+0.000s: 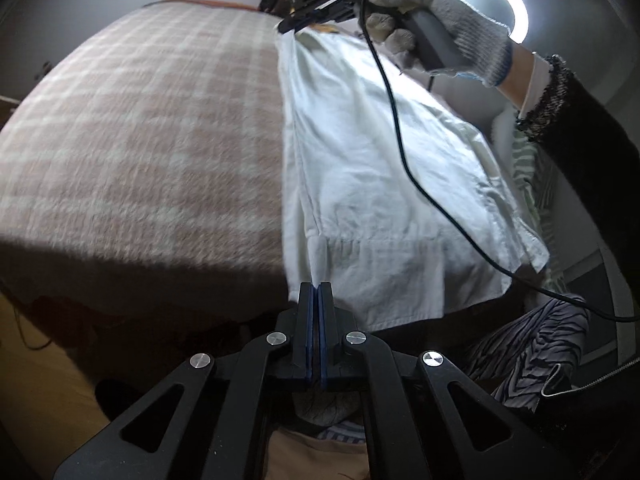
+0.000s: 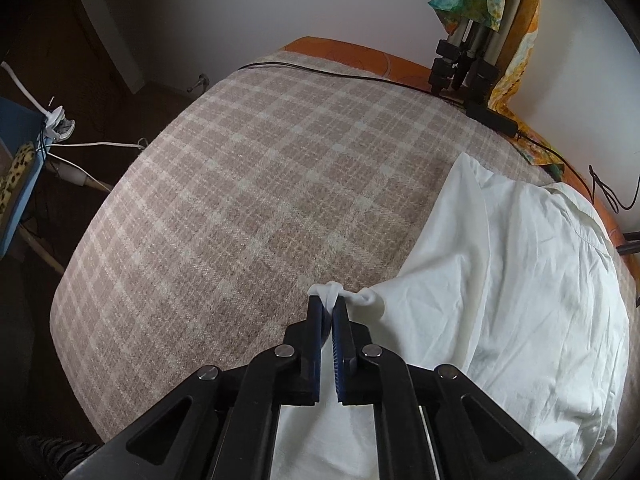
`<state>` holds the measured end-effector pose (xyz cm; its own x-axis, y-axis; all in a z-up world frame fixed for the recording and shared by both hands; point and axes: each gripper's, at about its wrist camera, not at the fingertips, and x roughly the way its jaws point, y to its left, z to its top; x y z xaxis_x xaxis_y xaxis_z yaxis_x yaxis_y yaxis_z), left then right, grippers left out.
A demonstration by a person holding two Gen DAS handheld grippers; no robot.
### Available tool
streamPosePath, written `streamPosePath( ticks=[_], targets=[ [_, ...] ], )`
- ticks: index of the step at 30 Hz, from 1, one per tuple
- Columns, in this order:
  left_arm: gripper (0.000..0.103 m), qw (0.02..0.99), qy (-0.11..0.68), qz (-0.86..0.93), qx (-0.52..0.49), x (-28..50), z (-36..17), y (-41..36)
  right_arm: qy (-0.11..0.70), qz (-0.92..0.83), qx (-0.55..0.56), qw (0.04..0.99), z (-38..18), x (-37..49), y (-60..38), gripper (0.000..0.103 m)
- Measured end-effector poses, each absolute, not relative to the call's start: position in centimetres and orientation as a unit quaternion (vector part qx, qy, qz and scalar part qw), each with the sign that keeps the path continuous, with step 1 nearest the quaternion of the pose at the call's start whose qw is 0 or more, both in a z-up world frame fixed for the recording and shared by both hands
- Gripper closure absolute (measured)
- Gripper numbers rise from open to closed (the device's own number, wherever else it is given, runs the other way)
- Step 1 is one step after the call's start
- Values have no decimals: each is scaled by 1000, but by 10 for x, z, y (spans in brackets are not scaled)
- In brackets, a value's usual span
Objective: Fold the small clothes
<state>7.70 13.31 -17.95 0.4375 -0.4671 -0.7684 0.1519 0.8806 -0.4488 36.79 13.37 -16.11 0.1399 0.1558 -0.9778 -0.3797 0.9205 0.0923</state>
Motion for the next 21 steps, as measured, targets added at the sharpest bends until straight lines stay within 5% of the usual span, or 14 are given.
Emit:
streamPosePath(
  ticks=[2, 7, 17, 19, 21],
  targets=[
    [102, 833, 502, -180, -147, 77, -180, 132, 635, 181, -92, 745, -169, 369, 136, 99],
    [86, 860, 478, -145, -105, 74, -159, 134, 629, 203, -38, 749, -155, 373, 116, 70],
    [83, 891, 418, -165, -64, 79, -123, 116, 598, 228, -18, 768, -123, 324, 61, 73],
    [69, 895, 407, -171, -61, 81, -117, 109, 589, 222, -23, 777, -119, 309, 49, 73],
    [43, 903, 387, -174, -64, 81, -110, 101, 578, 214, -18, 787, -110, 292, 33, 70]
  ],
)
